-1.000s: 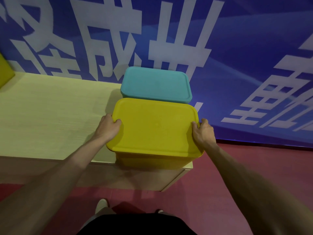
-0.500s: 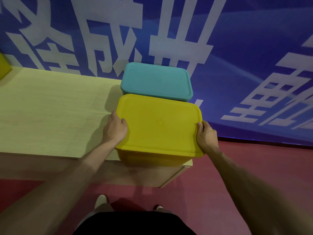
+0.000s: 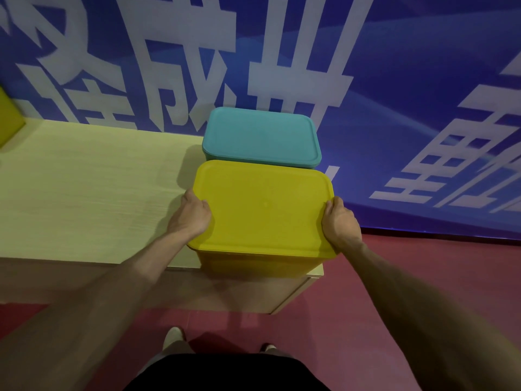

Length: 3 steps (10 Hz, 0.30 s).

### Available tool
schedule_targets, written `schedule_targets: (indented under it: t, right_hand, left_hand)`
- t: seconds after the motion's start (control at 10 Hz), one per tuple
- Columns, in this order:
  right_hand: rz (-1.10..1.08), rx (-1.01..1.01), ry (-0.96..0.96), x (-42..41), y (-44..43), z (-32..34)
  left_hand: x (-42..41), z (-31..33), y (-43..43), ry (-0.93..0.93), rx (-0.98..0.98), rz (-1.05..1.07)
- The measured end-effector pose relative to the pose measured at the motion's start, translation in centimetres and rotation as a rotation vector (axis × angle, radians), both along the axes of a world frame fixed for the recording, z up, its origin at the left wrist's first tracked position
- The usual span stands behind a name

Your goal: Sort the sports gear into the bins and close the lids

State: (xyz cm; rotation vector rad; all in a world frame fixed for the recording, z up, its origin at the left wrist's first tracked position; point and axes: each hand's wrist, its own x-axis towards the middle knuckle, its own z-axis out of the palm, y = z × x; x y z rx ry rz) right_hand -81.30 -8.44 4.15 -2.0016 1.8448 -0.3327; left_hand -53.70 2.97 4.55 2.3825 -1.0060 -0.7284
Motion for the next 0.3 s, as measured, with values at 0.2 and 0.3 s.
schedule_targets:
  t: [0.2,0.3]
  right_hand:
    - [0.060,-0.173,0.242,0.3,-0.5,0.7]
    - [0.108,-0.276,0.227,1.2,-0.9,1.7]
  left_hand:
    - [0.3,0.9,0.2,-0.243,0.049,-0.138]
    - [0.2,2.2,-0.7,-0.313,-0.091,-0.231]
